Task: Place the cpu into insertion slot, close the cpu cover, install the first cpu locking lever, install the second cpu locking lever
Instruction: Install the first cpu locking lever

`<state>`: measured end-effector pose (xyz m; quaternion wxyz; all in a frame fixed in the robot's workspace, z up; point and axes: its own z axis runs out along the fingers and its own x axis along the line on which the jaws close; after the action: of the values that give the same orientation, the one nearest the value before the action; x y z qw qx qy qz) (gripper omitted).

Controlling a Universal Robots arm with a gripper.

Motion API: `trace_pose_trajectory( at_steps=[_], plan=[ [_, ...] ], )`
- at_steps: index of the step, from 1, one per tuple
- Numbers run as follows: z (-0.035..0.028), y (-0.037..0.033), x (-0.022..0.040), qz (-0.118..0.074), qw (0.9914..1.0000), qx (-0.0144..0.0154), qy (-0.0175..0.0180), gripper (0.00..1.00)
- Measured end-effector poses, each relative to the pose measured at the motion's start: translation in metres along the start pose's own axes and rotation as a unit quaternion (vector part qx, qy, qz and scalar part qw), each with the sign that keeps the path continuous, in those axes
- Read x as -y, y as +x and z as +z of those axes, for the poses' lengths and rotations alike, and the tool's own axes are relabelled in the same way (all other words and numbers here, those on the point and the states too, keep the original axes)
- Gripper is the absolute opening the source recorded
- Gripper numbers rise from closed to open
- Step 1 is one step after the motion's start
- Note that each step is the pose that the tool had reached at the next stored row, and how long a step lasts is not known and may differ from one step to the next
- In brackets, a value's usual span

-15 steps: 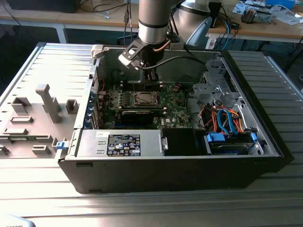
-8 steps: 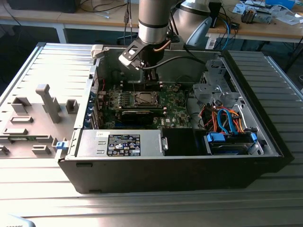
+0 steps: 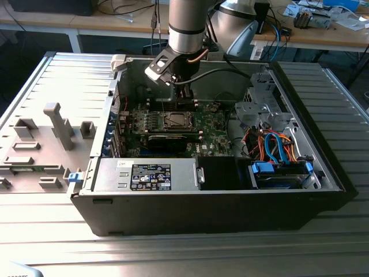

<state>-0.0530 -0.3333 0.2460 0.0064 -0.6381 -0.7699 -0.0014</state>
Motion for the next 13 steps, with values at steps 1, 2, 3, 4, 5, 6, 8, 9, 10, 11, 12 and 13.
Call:
trace_pose_trajectory(
  at_steps=[1,2,3,4,5,6,8,9,10,11,12,13],
  plan=[
    [0.0000,0.0000,0.0000,-0.001,1.00000,0.0000,0.0000,0.11],
    [0.0000,0.0000,0.0000,-0.003,1.00000,0.0000,0.0001,0.11],
    [0.0000,0.0000,0.0000,-0.004,0.99999,0.0000,0.0000,0.11],
    [0.0000,0.0000,0.0000,-0.006,0.99998,0.0000,0.0001,0.11],
    [0.0000,0.0000,0.0000,-0.007,0.99998,0.0001,0.0001,0.11],
    [0.0000,0.0000,0.0000,-0.008,0.99997,0.0001,0.0001,0.11],
    [0.0000,0.0000,0.0000,-0.012,0.99993,0.0001,0.0001,0.11],
    [0.0000,0.0000,0.0000,-0.014,0.99991,0.0001,0.0002,0.11],
    [0.0000,0.0000,0.0000,-0.015,0.99989,0.0001,0.0002,0.11],
    [0.0000,0.0000,0.0000,-0.017,0.99986,0.0001,0.0002,0.11],
    [0.0000,0.0000,0.0000,-0.018,0.99984,0.0001,0.0002,0.11],
    [0.0000,0.0000,0.0000,-0.020,0.99980,0.0001,0.0003,0.11]
  ],
)
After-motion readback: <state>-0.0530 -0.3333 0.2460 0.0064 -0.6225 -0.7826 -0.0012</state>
